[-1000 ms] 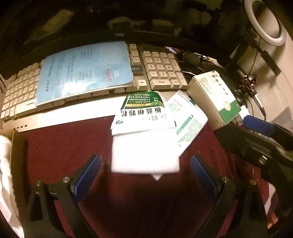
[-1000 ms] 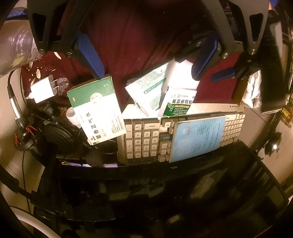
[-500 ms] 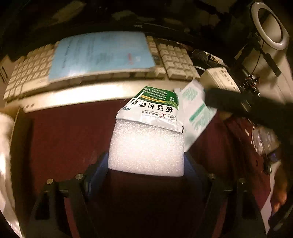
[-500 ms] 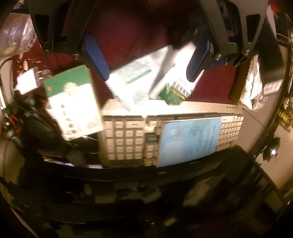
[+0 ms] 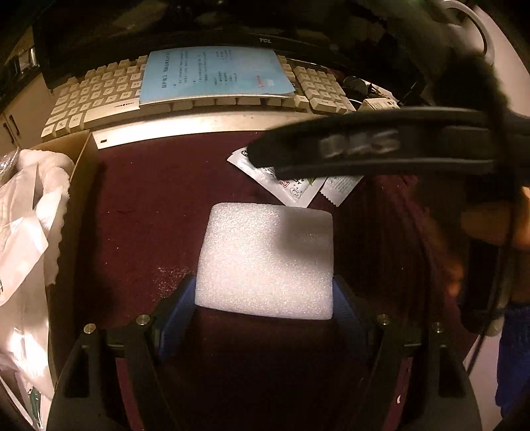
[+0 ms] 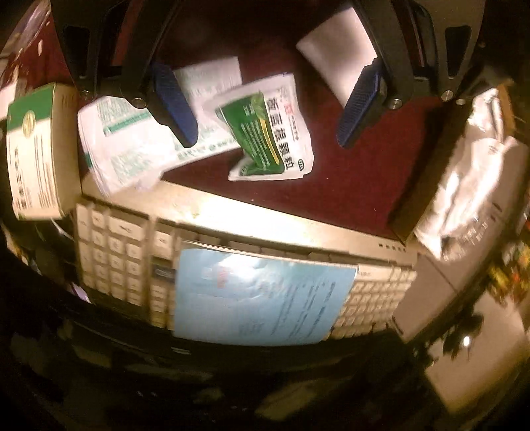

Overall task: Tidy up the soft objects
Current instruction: 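Grasp the white foam pad with left tool while right tool grasps the green sachet, then carry the foam pad and green sachet over the cardboard box with both tools, then open left tool to drop the foam pad while right tool releases the green sachet in the box, then reach left tool to the white-green sachet while right tool reaches the crumpled receipt, then grasp the white-green sachet with left tool while right tool grasps the crumpled receipt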

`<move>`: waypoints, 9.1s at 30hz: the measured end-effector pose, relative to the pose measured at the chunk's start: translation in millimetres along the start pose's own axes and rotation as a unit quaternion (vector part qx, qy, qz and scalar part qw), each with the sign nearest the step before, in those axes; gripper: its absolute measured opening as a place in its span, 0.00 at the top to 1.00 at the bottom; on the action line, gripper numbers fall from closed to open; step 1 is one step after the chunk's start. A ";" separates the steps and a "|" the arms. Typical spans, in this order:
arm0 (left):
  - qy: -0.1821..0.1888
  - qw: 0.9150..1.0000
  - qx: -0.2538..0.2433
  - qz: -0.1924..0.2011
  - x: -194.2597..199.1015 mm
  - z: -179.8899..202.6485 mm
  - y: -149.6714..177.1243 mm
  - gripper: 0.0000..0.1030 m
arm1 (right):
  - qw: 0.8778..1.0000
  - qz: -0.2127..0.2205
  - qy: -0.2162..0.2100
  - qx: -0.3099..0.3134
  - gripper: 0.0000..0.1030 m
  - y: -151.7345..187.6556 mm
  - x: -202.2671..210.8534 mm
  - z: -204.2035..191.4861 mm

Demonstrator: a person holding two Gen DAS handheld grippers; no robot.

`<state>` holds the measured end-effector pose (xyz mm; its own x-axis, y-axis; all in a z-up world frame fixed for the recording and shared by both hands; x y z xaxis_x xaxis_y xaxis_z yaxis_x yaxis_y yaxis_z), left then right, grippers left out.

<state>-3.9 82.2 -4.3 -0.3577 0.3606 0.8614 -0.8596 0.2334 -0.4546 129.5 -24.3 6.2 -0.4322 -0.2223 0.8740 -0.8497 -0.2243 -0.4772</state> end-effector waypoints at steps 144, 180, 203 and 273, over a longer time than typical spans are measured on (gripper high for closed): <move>-0.112 0.987 0.108 0.039 165.2 -141.2 77.9 0.25 | 0.982 0.085 -0.145 0.088 0.88 78.9 106.3 -160.1; -0.138 0.977 0.162 0.012 143.5 -200.9 93.6 0.14 | 0.968 0.046 -0.207 0.136 0.84 83.2 48.3 -255.4; -0.149 0.985 0.087 0.017 158.8 -127.4 71.0 0.04 | 0.988 0.078 -0.136 0.011 0.11 94.5 78.9 -97.0; -0.032 0.987 -0.152 -0.038 -40.5 42.4 -35.3 0.53 | 0.988 0.059 -0.012 -0.145 0.04 49.2 71.7 97.9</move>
<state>25.5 21.1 -13.5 -0.3272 0.2753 0.9040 -0.7394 0.5211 -0.4263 86.4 -144.1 36.3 -0.5297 -0.2539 0.8093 -0.8457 0.0858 -0.5267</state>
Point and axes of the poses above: each gripper's, at about its wrist camera, not at the fingertips, and x roughly against the way its jaws point, z to its right, y to its underside, the point moved 3 cm from there along -x, roughly the way its jaws point, and after that the axes turned 3 degrees about y, right-handed, at the moved point
